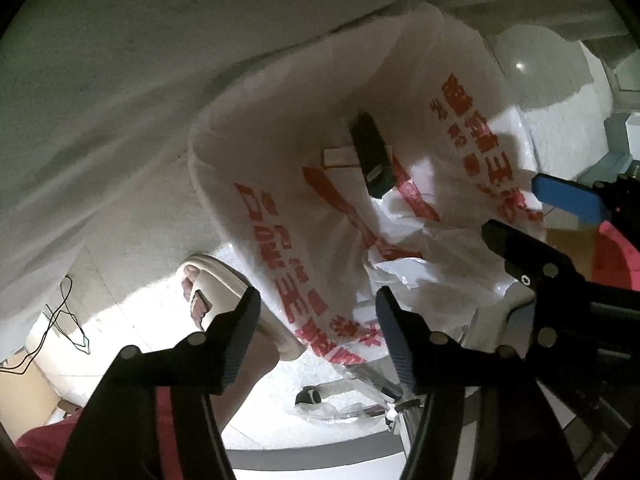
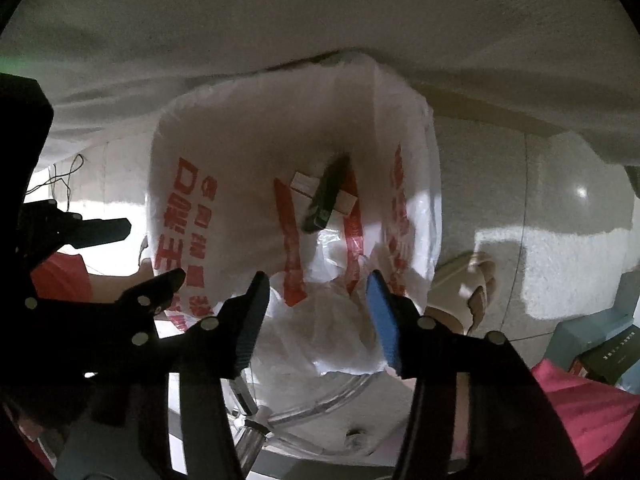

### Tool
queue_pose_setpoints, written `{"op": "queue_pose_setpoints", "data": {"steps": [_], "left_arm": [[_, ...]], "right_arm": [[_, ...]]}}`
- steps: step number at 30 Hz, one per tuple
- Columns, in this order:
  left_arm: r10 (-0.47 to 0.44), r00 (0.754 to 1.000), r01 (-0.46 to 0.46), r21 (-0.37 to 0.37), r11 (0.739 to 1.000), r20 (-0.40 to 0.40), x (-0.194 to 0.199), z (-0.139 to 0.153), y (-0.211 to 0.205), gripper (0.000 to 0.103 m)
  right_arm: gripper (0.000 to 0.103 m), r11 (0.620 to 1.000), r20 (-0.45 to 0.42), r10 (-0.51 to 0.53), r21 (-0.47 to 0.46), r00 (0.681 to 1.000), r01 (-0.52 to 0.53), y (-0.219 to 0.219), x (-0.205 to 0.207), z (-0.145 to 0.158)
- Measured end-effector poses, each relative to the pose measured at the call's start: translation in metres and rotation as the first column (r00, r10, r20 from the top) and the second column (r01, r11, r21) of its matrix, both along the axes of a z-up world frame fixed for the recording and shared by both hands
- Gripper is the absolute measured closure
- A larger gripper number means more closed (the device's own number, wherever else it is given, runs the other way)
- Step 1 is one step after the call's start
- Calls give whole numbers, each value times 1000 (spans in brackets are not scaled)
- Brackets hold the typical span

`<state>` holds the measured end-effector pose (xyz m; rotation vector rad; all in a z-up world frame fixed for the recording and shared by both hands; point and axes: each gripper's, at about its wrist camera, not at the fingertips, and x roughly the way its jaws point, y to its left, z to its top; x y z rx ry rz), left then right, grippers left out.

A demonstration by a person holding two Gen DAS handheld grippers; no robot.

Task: Collect trash
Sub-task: 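Open left tool over the bag while right tool releases the tin inside, then raise both tools back toward the remaining items on the bed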

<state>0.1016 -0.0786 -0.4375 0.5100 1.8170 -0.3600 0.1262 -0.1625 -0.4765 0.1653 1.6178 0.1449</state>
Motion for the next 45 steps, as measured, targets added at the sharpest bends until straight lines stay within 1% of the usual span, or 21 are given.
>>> {"op": "queue_pose_setpoints", "data": {"steps": [5,10,12,13,14,16,19,20,22,25,26,27,28,30,32,34,36,38,39,41,45], "left_arm": [[-11,1000,12,-5,1000,26,-4,20,7,40],[18,999,-16,-44,999,44,-11,59,13,31],[40,998,-37,-89,995,42,-15,80,19,29],[51,998,-45,-120,992,48,-18,96,23,26],[62,996,-53,-136,989,58,-21,110,27,22],[91,992,-77,-152,985,86,-23,140,35,21],[188,974,-164,-181,970,129,-15,189,49,21],[245,958,-214,-196,957,151,-10,206,55,20],[372,905,-325,-228,918,206,4,243,71,14],[501,828,-439,-263,859,252,23,283,83,13],[546,798,-480,-276,832,257,29,297,88,13],[576,776,-506,-294,811,255,34,307,91,12],[628,740,-548,-326,770,239,41,321,96,11],[689,692,-598,-364,714,215,50,340,103,11],[725,654,-627,-383,678,213,60,354,103,10],[738,629,-633,-390,669,244,73,371,101,10],[745,615,-636,-395,663,260,81,380,95,8],[761,605,-647,-411,642,236,90,386,92,8],[774,600,-659,-425,621,200,99,385,90,8],[783,599,-671,-427,606,169,111,385,87,8],[781,590,-679,-397,618,205,136,378,74,8]], "right_arm": [[46,1000,38,16,-1,999,-16,0,-6,19],[39,998,117,54,8,992,-55,-4,-16,59],[25,996,166,88,6,982,-90,-5,-21,84],[22,993,205,112,8,972,-116,-7,-26,105],[20,991,232,127,9,964,-133,-9,-29,119],[18,985,285,166,5,944,-175,-11,-35,150],[12,970,371,238,-39,898,-241,-19,-36,204],[10,962,401,267,-60,876,-266,-22,-35,224],[10,947,438,317,-96,841,-307,-27,-30,255],[10,919,484,390,-152,783,-364,-37,-17,304],[9,912,493,405,-161,770,-376,-40,-13,314],[9,904,502,422,-171,755,-391,-43,-9,325],[9,895,513,443,-197,736,-401,-45,-3,339],[9,871,523,487,-236,700,-430,-48,8,360],[9,845,535,530,-271,658,-461,-52,20,385],[9,822,544,564,-301,621,-483,-56,30,401],[9,798,555,594,-312,583,-516,-61,45,417],[9,785,558,607,-312,566,-535,-64,57,425],[9,778,556,614,-309,560,-547,-66,64,428],[9,756,550,637,-309,540,-577,-68,80,432],[9,736,530,660,-315,532,-599,-69,109,433]]}}
